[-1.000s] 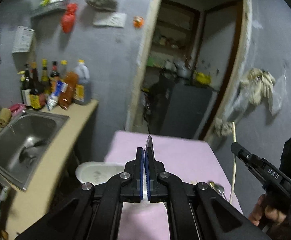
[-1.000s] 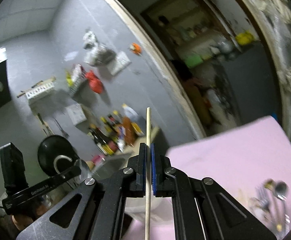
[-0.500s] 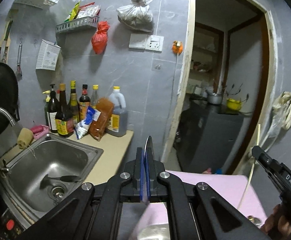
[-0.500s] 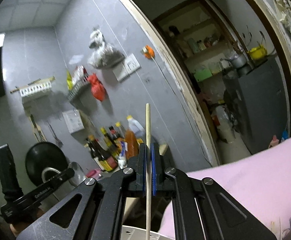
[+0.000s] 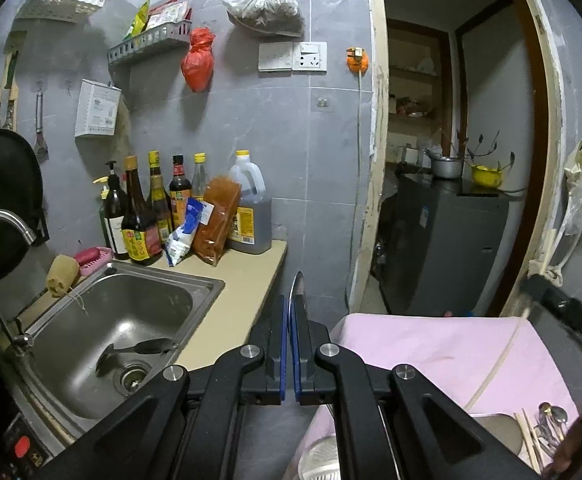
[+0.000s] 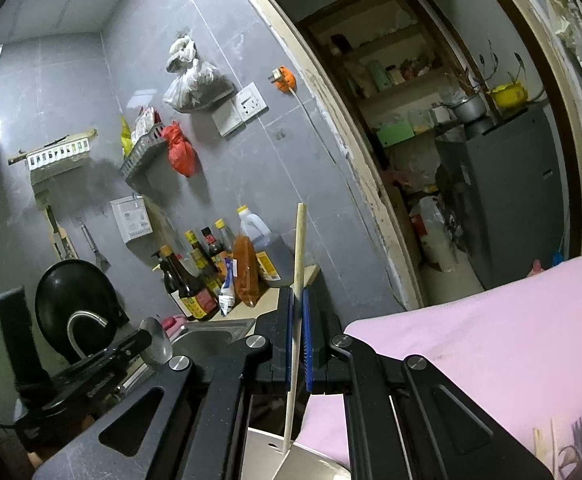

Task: Organize utensils

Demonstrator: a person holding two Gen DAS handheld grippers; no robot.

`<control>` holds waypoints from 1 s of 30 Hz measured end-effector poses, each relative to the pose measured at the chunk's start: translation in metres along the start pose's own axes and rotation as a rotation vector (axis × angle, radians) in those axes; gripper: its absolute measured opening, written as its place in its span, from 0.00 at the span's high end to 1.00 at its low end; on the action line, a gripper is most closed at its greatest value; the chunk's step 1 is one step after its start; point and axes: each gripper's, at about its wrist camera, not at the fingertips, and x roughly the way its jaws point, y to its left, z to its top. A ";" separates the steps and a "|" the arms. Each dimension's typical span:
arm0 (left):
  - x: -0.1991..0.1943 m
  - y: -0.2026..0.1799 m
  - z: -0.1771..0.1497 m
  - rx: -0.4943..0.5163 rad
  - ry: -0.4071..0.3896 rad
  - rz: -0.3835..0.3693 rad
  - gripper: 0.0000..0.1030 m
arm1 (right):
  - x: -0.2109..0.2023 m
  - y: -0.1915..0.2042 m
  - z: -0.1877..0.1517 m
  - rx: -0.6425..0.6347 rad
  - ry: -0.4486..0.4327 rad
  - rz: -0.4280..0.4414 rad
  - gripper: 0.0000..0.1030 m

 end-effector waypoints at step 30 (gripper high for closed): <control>-0.007 0.009 0.001 -0.030 -0.017 0.057 0.98 | -0.056 0.005 0.024 -0.085 -0.024 0.016 0.96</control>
